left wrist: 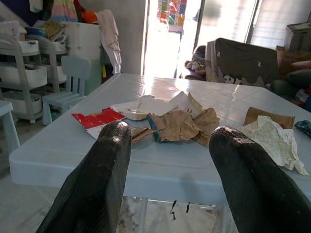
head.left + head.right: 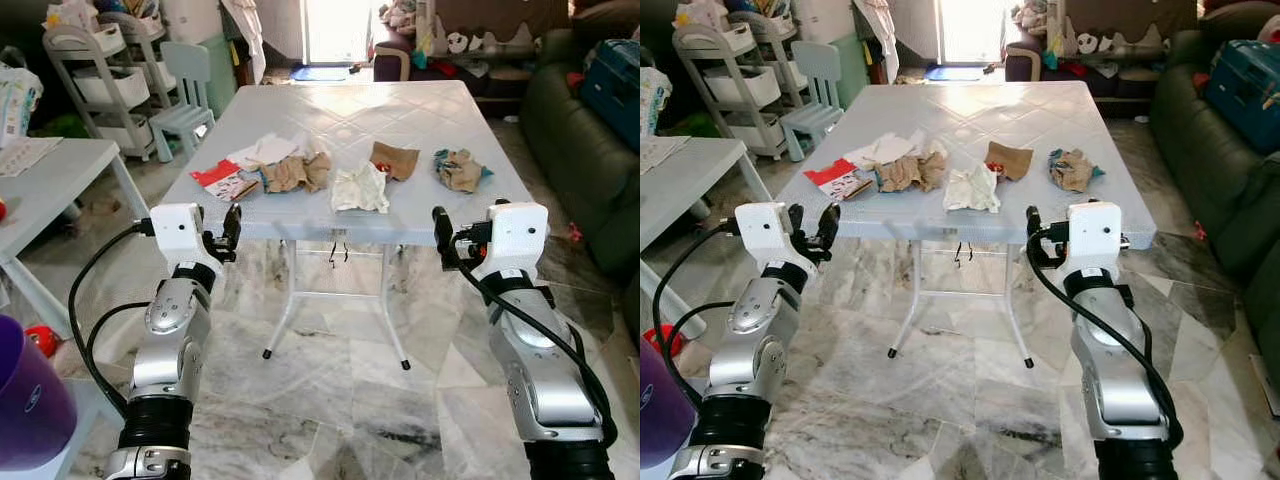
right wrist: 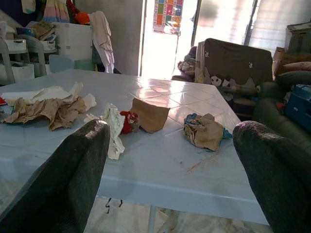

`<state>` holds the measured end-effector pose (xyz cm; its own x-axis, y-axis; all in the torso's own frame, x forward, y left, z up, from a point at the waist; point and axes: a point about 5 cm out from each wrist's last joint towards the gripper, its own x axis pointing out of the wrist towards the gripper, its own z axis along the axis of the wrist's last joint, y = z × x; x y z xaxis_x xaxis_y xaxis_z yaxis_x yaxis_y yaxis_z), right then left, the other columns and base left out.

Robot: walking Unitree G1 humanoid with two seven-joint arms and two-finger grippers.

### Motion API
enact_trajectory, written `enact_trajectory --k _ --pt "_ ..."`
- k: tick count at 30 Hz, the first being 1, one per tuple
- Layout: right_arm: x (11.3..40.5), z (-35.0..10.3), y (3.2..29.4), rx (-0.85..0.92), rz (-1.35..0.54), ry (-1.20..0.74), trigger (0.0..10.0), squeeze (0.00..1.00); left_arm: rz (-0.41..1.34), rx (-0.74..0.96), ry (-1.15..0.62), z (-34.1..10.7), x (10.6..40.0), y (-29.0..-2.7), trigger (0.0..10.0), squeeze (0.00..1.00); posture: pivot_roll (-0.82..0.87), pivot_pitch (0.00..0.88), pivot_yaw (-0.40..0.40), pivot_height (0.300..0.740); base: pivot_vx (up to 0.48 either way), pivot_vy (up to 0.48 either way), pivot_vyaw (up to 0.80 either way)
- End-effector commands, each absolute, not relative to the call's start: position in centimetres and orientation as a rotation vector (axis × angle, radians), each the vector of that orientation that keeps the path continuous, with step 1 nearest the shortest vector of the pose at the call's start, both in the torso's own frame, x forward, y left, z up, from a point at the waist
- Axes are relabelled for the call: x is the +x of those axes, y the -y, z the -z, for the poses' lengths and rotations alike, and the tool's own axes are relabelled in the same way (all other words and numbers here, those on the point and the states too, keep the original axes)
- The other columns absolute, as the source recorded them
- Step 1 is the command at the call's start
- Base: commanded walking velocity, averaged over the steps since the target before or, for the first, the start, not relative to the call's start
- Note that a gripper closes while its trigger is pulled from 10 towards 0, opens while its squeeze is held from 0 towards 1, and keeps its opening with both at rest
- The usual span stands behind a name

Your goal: Picking trash to rubbish bin

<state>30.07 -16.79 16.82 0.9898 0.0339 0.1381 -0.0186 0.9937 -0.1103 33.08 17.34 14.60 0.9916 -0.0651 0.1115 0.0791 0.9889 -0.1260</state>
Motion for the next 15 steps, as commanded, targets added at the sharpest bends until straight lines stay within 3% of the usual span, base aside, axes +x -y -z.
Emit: enact_trajectory --k 1,15 --pt "30.08 -17.06 16.78 -0.114 -0.02 0.15 10.0 0.0 0.086 -0.114 0.119 -15.05 33.13 -17.44 10.0 0.0 -0.14 0.0 0.028 0.74 0.39 0.0 0.0" --pt "30.12 -17.29 16.33 -0.126 -0.029 0.168 10.0 0.0 0.121 -0.115 0.121 -15.08 33.03 -16.79 10.0 0.0 -0.13 0.0 0.026 0.74 0.463 0.0 0.0"
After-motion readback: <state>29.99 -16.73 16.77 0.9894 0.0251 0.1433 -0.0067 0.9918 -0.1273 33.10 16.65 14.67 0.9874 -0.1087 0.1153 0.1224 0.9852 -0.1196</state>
